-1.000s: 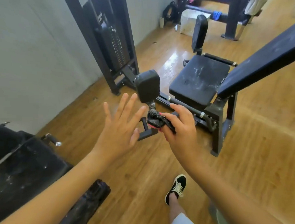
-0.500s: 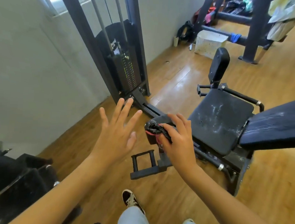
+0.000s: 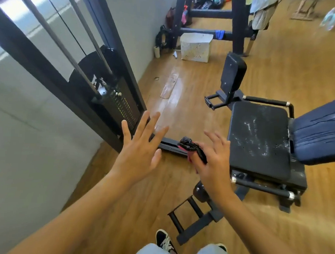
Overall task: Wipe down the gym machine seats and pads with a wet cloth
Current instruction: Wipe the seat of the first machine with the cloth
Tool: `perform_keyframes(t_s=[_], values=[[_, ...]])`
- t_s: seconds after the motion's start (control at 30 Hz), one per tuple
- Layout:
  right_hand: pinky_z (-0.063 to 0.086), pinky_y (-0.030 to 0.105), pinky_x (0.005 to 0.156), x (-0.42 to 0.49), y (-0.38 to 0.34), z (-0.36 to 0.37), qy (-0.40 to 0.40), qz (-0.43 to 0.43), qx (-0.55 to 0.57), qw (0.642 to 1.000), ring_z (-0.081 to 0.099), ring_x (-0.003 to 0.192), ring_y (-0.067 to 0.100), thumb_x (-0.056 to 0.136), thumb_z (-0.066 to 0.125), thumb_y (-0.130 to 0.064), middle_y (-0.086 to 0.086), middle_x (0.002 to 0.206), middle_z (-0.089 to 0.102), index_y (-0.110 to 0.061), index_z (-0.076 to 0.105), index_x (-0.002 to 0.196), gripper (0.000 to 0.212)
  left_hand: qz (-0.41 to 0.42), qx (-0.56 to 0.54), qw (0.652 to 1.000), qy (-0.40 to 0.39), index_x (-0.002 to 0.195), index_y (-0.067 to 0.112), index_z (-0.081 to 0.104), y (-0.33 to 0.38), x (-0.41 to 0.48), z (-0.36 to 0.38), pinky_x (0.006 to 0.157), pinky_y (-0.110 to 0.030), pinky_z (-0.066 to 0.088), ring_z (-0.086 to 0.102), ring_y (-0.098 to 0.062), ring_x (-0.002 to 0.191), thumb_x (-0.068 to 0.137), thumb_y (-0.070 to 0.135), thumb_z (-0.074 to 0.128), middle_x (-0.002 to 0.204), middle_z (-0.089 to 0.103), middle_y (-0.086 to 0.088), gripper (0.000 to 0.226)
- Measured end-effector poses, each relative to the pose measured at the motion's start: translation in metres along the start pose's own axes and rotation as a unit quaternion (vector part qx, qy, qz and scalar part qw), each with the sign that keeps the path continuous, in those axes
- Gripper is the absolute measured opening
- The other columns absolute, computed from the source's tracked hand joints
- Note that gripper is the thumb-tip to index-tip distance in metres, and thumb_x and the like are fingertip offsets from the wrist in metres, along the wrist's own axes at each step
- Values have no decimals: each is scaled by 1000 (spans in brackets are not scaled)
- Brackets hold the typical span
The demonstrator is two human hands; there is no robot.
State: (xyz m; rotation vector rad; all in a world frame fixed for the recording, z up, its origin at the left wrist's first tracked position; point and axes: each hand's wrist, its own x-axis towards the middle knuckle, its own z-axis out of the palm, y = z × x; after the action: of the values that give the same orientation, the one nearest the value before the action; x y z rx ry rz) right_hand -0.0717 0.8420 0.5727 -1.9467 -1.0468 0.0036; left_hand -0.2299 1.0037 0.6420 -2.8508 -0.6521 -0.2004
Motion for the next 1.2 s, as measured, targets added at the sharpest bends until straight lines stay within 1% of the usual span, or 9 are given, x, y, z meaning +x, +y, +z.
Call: perform_keyframes(t_s=[0.13, 0.27, 0.5, 0.6, 0.7, 0.77, 0.83, 0.97, 1.2], values=[[32, 75, 109, 17, -19, 31, 22, 24, -5, 999, 28, 147, 28, 93, 71, -27, 10, 147, 53, -13, 72, 117, 28, 25, 5, 1000, 6, 157, 24, 31, -40, 21, 15, 114, -77, 13, 6, -34, 157, 94, 38, 60, 170, 12, -13, 71], [32, 73, 111, 34, -21, 64, 35, 44, -44, 997, 31, 147, 29, 91, 74, -27, 8, 148, 52, -13, 72, 113, 26, 31, -56, 998, -10, 158, 26, 24, -69, 49, 43, 114, -74, 3, -3, -31, 157, 95, 37, 58, 171, 5, -10, 72], [30, 70, 114, 79, -34, 138, 95, 136, -113, 980, 31, 148, 29, 92, 77, -24, 7, 147, 53, -15, 73, 116, 26, 130, -126, 982, -46, 161, 27, 18, -147, 117, 90, 111, -66, -17, -20, -23, 155, 97, 34, 53, 171, -8, -4, 72], [35, 57, 116, 93, -55, 164, 143, 187, -114, 965, 34, 144, 31, 93, 74, -24, 8, 144, 55, -14, 74, 116, 25, 166, -138, 975, -61, 162, 27, 11, -179, 137, 96, 109, -63, -20, -26, -21, 153, 98, 34, 52, 170, -14, -2, 76], [27, 35, 117, 112, -77, 181, 174, 218, -123, 952, 36, 141, 29, 96, 67, -37, 6, 142, 58, -14, 77, 113, 30, 196, -144, 968, -60, 163, 27, 9, -202, 159, 101, 109, -62, -22, -27, -21, 153, 98, 34, 52, 170, -14, -1, 77], [20, 26, 116, 123, -84, 187, 180, 232, -120, 949, 36, 142, 27, 97, 59, -45, 6, 141, 58, -15, 77, 113, 39, 214, -155, 963, -51, 162, 27, 10, -207, 174, 105, 110, -63, -20, -22, -23, 154, 97, 34, 54, 171, -12, -2, 79], [20, 26, 117, 132, -85, 190, 187, 238, -109, 947, 36, 142, 27, 97, 57, -47, 6, 142, 57, -15, 77, 114, 41, 230, -169, 958, -35, 162, 25, 13, -207, 185, 110, 112, -66, -15, -18, -24, 156, 96, 33, 56, 171, -9, -3, 79], [28, 36, 116, 145, -78, 195, 214, 259, -87, 938, 38, 142, 28, 96, 70, -35, 3, 143, 55, -15, 78, 112, 26, 264, -191, 945, -24, 162, 24, 16, -197, 203, 118, 115, -71, -7, -14, -27, 157, 96, 32, 57, 171, -7, -3, 78], [25, 33, 115, 169, -40, 188, 272, 303, -81, 909, 35, 141, 23, 96, 71, -26, 3, 144, 55, -19, 79, 107, 16, 344, -205, 916, -4, 160, 23, 21, -163, 256, 130, 113, -75, 0, -13, -25, 157, 93, 30, 63, 171, -2, -6, 79]])
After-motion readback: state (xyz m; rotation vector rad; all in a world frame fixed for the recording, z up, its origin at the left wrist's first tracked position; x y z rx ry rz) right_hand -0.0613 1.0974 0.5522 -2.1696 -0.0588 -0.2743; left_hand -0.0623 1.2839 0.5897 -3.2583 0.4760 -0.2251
